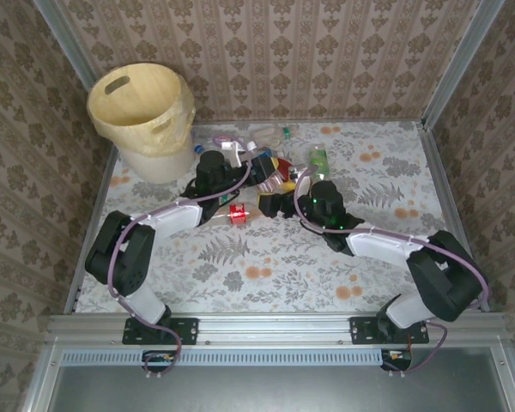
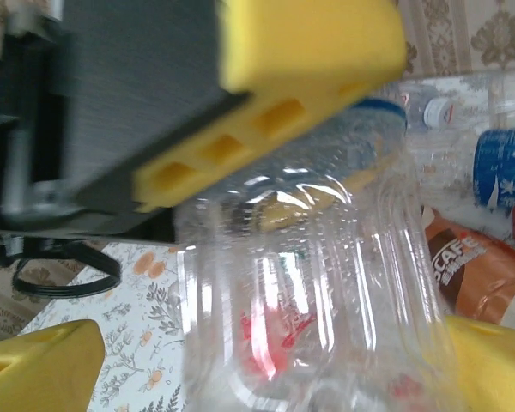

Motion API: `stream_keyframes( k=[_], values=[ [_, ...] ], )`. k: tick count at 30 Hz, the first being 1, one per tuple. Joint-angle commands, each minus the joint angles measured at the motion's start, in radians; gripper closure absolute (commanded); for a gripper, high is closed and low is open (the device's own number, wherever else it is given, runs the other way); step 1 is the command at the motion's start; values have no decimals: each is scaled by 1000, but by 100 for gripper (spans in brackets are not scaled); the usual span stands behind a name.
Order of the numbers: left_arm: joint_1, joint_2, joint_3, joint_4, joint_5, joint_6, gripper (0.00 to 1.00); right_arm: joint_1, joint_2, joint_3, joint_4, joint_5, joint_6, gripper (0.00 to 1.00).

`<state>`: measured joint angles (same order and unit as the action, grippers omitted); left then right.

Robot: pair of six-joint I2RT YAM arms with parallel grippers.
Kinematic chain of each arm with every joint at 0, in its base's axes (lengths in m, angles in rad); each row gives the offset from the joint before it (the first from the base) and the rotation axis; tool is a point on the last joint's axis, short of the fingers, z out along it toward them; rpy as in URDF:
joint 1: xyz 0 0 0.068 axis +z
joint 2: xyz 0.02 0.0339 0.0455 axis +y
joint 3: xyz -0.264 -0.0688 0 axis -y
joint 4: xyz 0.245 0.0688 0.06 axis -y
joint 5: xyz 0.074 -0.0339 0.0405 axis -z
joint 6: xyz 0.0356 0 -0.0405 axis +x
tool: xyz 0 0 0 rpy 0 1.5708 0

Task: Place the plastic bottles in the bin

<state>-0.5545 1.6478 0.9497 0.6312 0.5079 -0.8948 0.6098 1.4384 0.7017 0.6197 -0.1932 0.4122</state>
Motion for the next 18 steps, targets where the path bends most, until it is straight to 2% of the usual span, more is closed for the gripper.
stream_keyframes(
  k=[1, 7, 12, 14, 18],
  values=[
    [18, -55, 40, -62, -26, 62, 43, 4, -94, 0, -119, 37, -110, 0],
    [22, -95, 82, -223, -82, 164, 43, 1, -185, 0, -256, 142, -192, 0],
    [32, -137, 139, -391, -163, 284, 43, -4, -228, -4, -306, 297, -201, 0],
    [43, -154, 185, -493, -216, 344, 43, -8, -238, -10, -308, 360, -191, 0],
    [67, -190, 272, -648, -337, 458, 43, -20, -256, -34, -286, 398, -175, 0]
  ],
)
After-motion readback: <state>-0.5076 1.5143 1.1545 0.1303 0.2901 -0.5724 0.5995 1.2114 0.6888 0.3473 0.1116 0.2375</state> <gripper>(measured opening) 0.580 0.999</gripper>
